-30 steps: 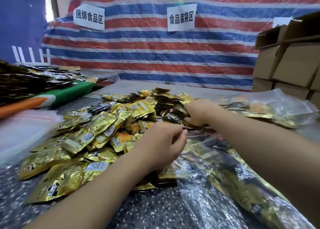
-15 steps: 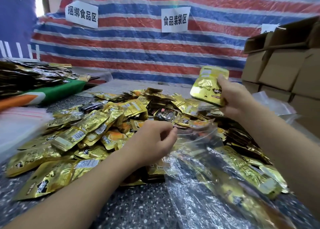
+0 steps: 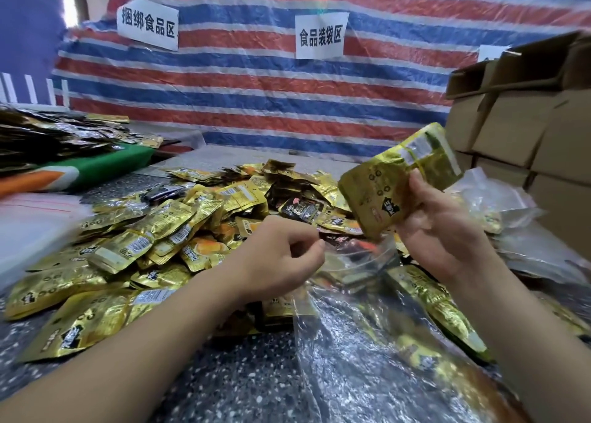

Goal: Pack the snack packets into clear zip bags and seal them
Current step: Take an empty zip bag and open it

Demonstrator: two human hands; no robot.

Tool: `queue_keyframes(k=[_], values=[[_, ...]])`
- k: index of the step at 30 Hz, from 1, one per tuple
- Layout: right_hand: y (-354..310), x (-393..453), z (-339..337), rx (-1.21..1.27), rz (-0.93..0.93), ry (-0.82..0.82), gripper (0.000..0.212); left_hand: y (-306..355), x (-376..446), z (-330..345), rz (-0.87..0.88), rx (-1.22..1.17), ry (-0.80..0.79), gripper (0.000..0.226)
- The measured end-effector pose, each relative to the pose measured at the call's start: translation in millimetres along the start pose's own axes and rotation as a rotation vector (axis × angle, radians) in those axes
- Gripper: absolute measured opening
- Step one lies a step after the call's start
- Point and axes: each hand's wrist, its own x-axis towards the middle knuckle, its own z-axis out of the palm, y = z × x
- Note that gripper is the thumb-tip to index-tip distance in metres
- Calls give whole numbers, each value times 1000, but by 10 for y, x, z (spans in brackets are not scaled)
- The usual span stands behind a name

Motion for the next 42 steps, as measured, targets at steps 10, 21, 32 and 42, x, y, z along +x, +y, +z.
queue_keyframes(k=[10, 21, 32, 42], values=[[42, -45, -227, -629, -27, -218, 57, 10, 9, -36, 5, -16, 130, 40], [11, -193, -69, -913, 90, -415, 46, -28, 73, -38, -210, -196, 155, 42], [-61, -195, -70, -950, 101, -363, 40, 50, 74, -50, -473, -446, 164, 32], [-115, -282, 72, -1180, 240, -559, 44, 82, 61, -29, -478, -562, 102, 32]])
